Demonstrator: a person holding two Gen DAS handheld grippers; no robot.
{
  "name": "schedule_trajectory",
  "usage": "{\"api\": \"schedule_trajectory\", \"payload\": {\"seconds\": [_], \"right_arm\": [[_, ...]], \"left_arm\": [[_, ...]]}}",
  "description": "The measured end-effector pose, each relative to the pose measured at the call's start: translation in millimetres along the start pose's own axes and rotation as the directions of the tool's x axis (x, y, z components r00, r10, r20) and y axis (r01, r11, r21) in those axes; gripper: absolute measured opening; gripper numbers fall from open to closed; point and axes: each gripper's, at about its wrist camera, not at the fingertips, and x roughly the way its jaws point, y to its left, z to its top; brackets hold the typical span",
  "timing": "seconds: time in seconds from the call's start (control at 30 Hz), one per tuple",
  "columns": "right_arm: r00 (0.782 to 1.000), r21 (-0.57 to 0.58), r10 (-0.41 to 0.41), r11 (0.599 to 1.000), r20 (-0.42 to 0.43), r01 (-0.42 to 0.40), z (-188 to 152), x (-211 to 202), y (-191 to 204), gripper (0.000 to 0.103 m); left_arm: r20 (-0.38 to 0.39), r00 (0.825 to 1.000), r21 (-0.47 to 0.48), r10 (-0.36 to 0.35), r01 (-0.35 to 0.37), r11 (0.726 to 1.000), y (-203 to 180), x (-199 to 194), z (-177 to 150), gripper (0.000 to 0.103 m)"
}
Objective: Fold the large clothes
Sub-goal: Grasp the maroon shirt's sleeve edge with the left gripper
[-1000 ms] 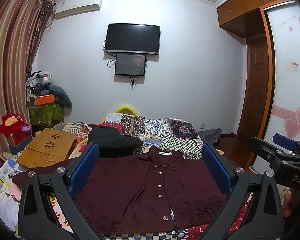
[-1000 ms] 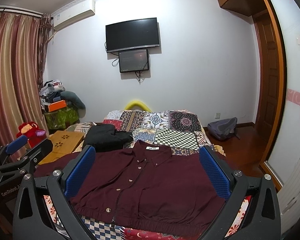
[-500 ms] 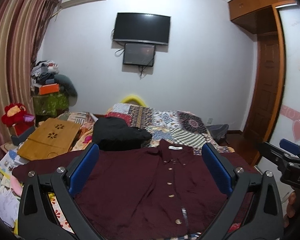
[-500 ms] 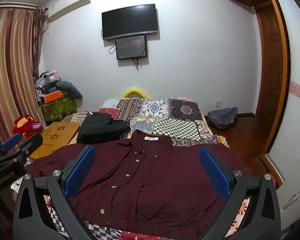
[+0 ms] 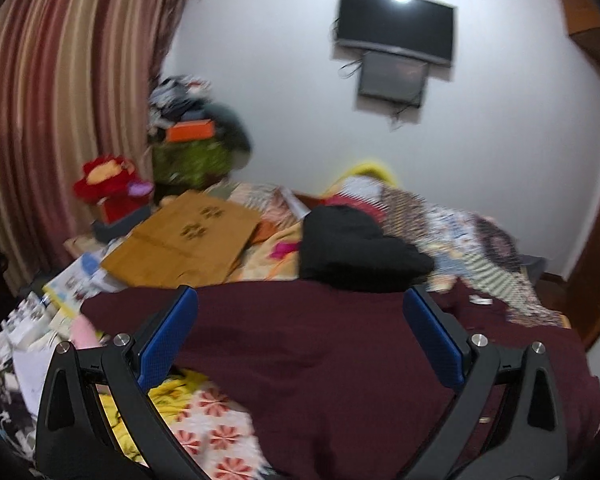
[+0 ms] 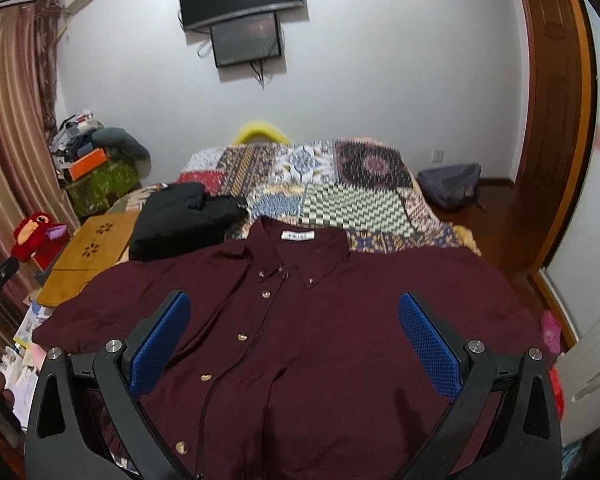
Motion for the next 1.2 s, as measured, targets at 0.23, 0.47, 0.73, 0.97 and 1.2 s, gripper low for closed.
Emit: {"api": "schedule_trajectory", "payload": {"seconds": [0.23, 0.47, 0.73, 0.97, 1.2], "right_arm": [[0.996, 0.041, -0.001, 0.999, -0.092, 0.004, 2, 32, -5, 0.103], [0.989, 0.027, -0.033, 0.999, -0.146, 0.037, 4, 55, -5, 0.103], [0.982, 0.013, -0.036, 0.999, -0.185, 0.039, 8, 71, 2, 0.103], [0.981, -0.013, -0.041, 0.999, -0.191, 0.039, 10, 77, 8, 0.103], [0.983, -0.023, -0.052, 0.999, -0.175, 0.049, 13, 71, 8, 0.103]], "left_arm": [[-0.165, 0.980, -0.078, 0.113, -0.128, 0.989, 63, 65, -18, 0.103], [-0.391, 0.917, -0.329, -0.075, -0.063, 0.942, 128, 122, -52, 0.100], [-0.449, 0.833, -0.607, -0.323, -0.020, 0.794, 165, 161, -95, 0.095], [-0.439, 0.807, -0.712, -0.395, -0.045, 0.701, 177, 195, -117, 0.085], [-0.481, 0.840, -0.627, -0.252, -0.128, 0.769, 186, 219, -107, 0.041]]}}
